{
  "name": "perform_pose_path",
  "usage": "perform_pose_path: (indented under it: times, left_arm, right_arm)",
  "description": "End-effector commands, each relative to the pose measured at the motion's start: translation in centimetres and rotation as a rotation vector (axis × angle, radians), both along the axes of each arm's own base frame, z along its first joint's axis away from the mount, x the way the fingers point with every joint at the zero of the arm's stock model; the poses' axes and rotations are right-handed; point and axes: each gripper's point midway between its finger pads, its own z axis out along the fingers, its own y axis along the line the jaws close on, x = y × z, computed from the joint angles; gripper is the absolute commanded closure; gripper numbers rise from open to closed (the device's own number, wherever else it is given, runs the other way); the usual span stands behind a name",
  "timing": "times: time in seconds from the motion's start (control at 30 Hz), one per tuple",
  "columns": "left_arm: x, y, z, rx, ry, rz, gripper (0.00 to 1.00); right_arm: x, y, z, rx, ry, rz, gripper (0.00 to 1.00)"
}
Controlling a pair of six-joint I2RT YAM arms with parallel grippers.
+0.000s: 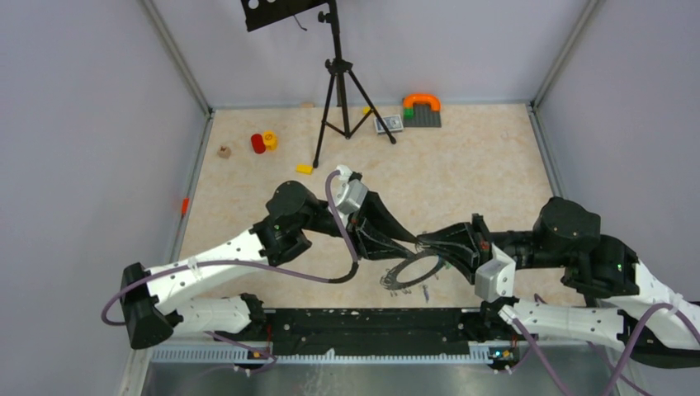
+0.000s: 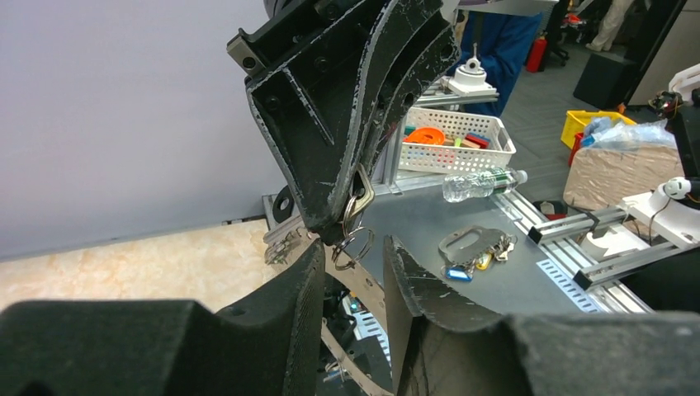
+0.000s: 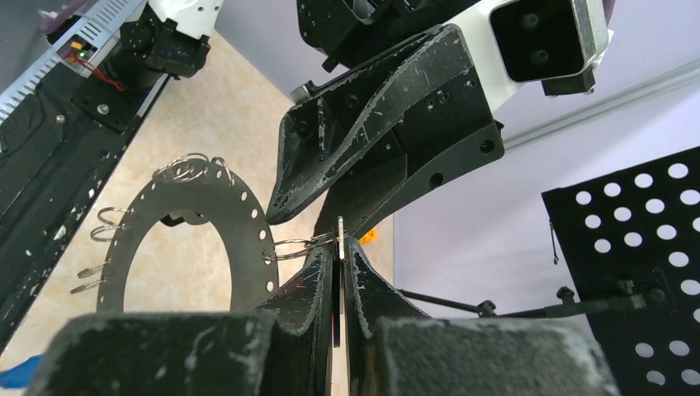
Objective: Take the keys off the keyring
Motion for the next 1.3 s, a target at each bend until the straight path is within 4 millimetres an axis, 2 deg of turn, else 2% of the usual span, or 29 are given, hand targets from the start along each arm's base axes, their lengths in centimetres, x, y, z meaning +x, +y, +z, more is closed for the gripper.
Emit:
perform_pose_path:
  times: [0.0,0.77,1.13,1.27]
  left_arm:
    - [-0.8,0.3,1.4,-0.043,-0.023,-0.043,0.68]
    - [-1.2,0.4,1.1,-0.024,-0.019,-0.069,0.9]
    - [-1.1,0.7,0.9,-0.023,-0.032,-0.046,1.0]
    - [-0.8,0.9,0.8,-0.011,-0.029,-0.023,1.0]
  right_arm:
    - [-0.2,-0.3,2.8,0.106,-0.054,0.002,1.0]
    - [-0.1,-0.7,4.2,0.167,-0.079,-0.01,1.0]
    - [0.0,-1.1,3.9,0.158,-0.076,-0.021,1.0]
    - [0.2,-1.2,3.7,0.141,-0.079,-0.036,1.0]
